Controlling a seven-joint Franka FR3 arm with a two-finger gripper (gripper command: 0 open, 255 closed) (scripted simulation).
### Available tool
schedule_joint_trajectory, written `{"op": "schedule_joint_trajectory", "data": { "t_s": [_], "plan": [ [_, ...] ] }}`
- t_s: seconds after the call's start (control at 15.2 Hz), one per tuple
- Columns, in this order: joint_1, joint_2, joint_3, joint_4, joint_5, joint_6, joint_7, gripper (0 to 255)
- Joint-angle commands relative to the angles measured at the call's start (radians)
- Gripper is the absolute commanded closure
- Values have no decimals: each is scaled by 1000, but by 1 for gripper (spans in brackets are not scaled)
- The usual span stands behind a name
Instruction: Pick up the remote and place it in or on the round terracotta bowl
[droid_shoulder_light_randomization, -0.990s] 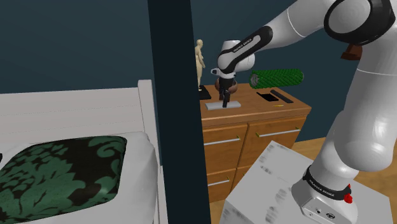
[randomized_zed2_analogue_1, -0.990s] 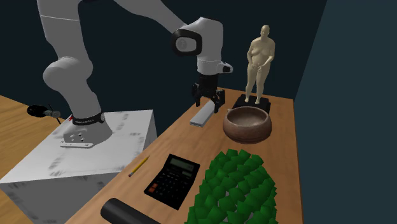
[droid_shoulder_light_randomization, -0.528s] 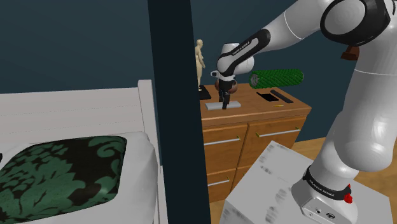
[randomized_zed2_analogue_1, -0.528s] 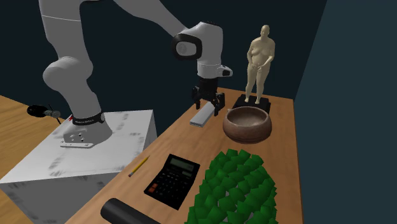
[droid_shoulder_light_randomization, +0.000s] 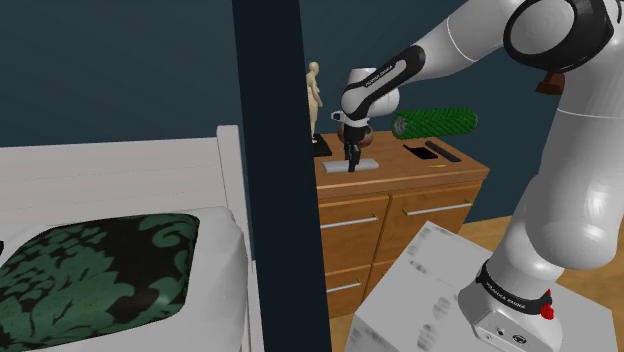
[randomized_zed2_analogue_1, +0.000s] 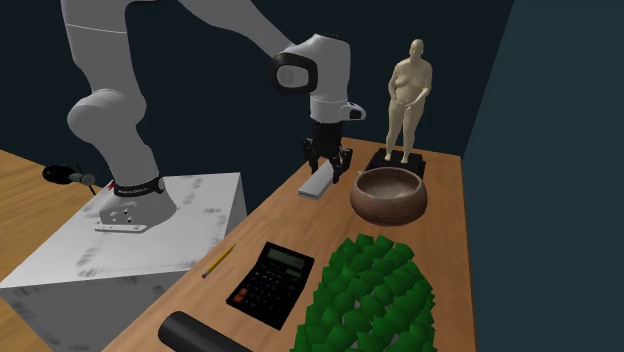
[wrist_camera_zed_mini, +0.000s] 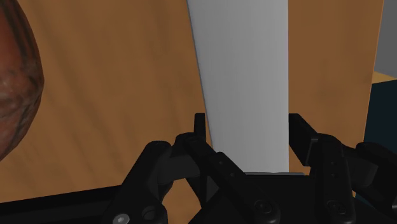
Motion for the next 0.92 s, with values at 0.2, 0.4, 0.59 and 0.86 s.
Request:
{"op": "schedule_joint_trajectory", "data": {
  "t_s": [0.2,0.4,0.59,0.86],
  "plan": [
    [0,1,0,-1,0,1,0,255],
    [2,-24,-3,13,-12,-36,9,255],
    [4,-47,-5,28,-23,-73,17,255],
    [6,-75,-7,52,-36,-123,26,255]
  ]
}}
